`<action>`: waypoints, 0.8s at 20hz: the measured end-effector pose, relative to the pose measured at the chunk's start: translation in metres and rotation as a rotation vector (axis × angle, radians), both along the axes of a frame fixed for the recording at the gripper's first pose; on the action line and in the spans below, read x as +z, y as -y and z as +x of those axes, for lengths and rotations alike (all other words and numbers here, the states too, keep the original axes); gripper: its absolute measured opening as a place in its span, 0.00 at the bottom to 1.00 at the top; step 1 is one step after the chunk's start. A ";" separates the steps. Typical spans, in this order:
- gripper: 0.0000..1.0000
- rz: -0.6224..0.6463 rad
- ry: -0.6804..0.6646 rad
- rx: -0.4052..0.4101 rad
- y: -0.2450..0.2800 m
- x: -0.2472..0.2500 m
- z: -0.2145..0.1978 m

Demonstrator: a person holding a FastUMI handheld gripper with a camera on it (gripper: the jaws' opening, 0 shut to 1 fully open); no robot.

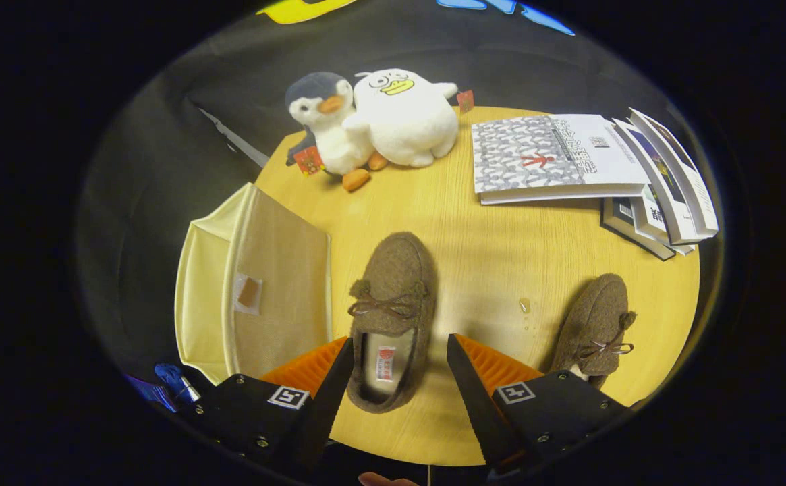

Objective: Open the storage box then place both shoes into the box .Put the left shoe in first, then the right shoe, with the right side of both shoes facing outward in a uniform manner.

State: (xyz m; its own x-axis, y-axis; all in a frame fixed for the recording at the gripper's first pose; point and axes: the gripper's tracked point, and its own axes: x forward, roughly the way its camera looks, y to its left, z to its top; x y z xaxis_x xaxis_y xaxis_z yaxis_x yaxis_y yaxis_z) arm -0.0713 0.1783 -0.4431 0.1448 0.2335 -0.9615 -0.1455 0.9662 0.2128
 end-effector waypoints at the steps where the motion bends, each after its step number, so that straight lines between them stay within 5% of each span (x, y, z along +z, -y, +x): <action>1: 0.85 -0.005 -0.018 0.006 0.000 -0.006 -0.001; 12: 0.83 -0.106 -0.124 0.104 0.000 -0.074 -0.002; 13: 0.76 -0.082 -0.134 0.086 -0.004 -0.079 -0.003; 16: 0.30 -0.070 -0.154 0.029 -0.004 -0.074 -0.002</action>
State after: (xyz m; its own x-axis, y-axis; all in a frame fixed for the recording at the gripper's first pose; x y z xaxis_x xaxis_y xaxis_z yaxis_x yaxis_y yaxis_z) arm -0.0735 0.1826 -0.5174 -0.0113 0.1673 -0.9858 -0.1445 0.9753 0.1672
